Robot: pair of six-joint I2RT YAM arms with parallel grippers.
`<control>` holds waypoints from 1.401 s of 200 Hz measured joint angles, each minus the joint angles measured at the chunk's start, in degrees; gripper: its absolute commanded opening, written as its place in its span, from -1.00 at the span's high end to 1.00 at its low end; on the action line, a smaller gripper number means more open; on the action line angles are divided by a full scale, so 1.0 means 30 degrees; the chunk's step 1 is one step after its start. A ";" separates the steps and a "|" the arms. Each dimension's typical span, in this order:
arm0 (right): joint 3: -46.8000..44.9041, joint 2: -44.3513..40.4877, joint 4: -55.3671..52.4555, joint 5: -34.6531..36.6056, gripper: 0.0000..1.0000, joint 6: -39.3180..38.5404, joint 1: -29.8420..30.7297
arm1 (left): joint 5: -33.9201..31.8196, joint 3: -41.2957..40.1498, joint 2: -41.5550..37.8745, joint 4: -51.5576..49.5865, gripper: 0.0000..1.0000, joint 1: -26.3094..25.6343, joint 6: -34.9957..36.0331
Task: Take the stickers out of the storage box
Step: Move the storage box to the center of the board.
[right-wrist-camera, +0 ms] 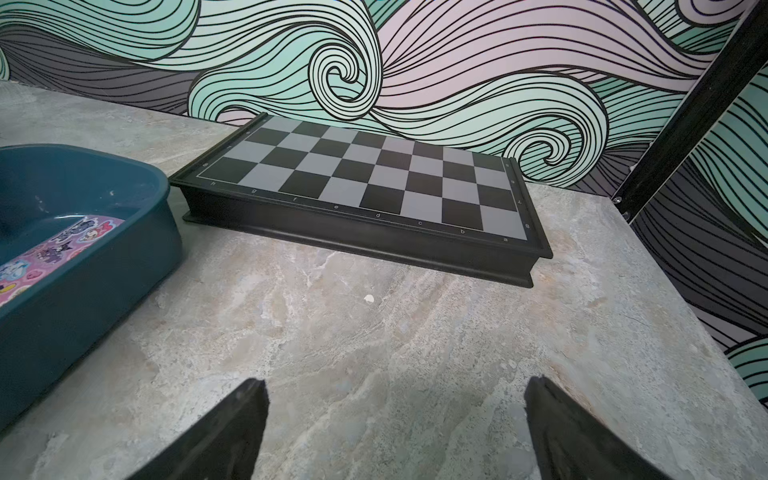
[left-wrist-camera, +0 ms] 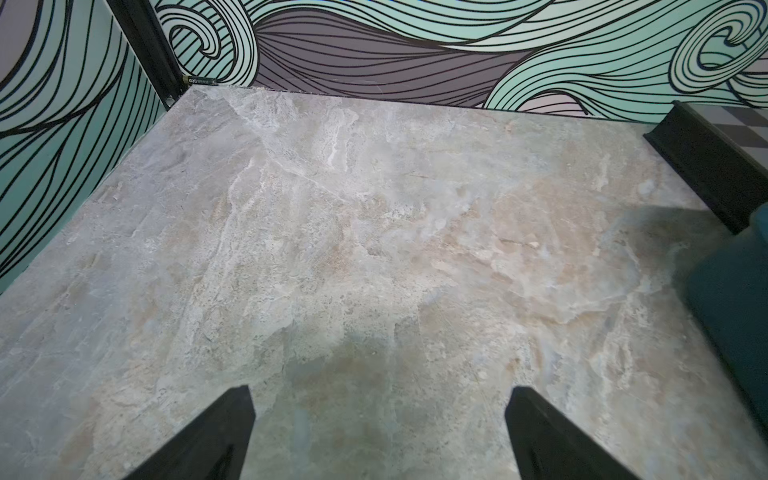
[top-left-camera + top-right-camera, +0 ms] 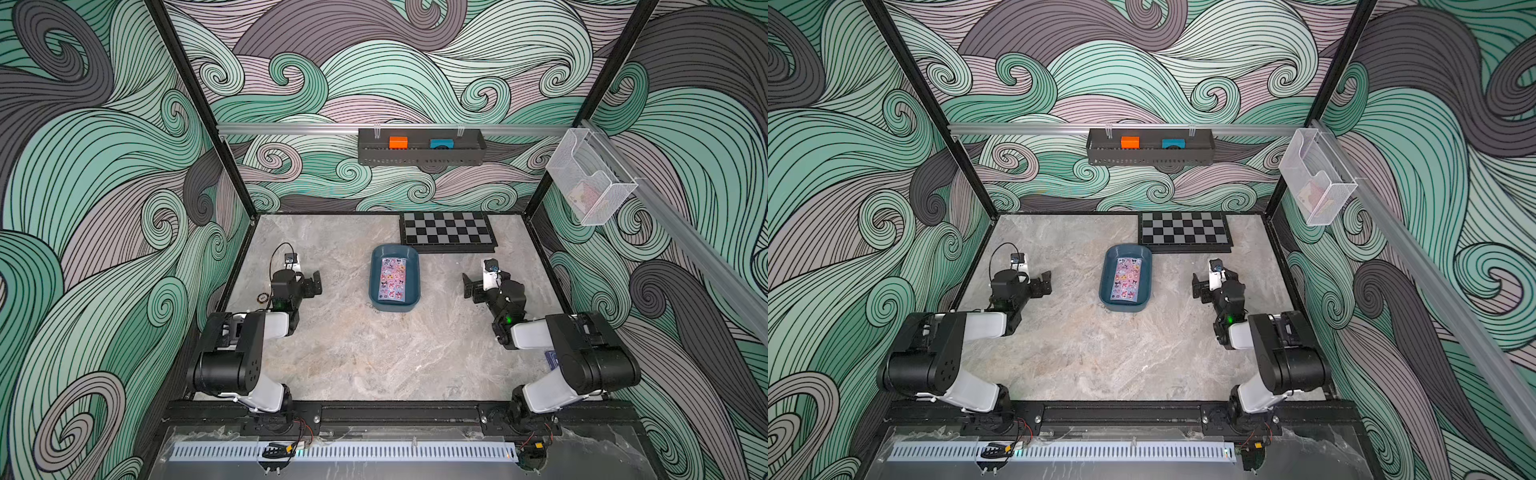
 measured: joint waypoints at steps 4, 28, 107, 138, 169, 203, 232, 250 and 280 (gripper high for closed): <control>0.0007 0.0000 -0.0051 0.0000 -0.98 0.0007 -0.0022 | 0.0007 0.0000 0.0000 -0.0007 -0.97 0.0000 0.0000; 0.0007 0.0000 -0.0219 -0.0015 -0.98 0.0015 -0.0058 | 0.0073 0.0000 0.0000 -0.0066 -0.97 0.0000 0.0029; 0.0007 0.0000 -0.0233 -0.0058 -0.98 0.0022 -0.0058 | 0.0146 0.0000 0.0000 -0.0073 -0.97 0.0000 0.0036; 0.0007 0.0000 -0.0233 -0.0066 -0.98 0.0022 -0.0058 | 0.0146 0.0000 0.0000 -0.0073 -0.97 0.0000 0.0036; 0.0007 0.0000 -0.0233 -0.0066 -0.98 0.0029 -0.0058 | 0.0146 0.0000 0.0000 -0.0073 -0.97 0.0000 0.0036; 0.0007 0.0000 -0.0255 -0.0073 -0.98 0.0051 -0.0058 | 0.0153 0.0000 0.0000 -0.0073 -0.97 0.0000 0.0036; 0.0007 -0.0007 -0.0262 -0.0102 -0.98 0.0058 -0.0058 | 0.0401 0.0000 -0.0029 -0.0124 -0.97 0.0000 0.0211; -0.0160 -0.0554 -0.0437 -0.0146 -0.98 0.0066 -0.0058 | 0.0721 -0.0073 -0.0612 -0.0627 -0.97 -0.0007 0.0430; -0.0044 -0.3461 -0.2783 0.0131 -0.98 0.0831 -0.0058 | 0.1224 -0.0474 -0.4233 -0.2769 -0.97 -0.0022 0.0160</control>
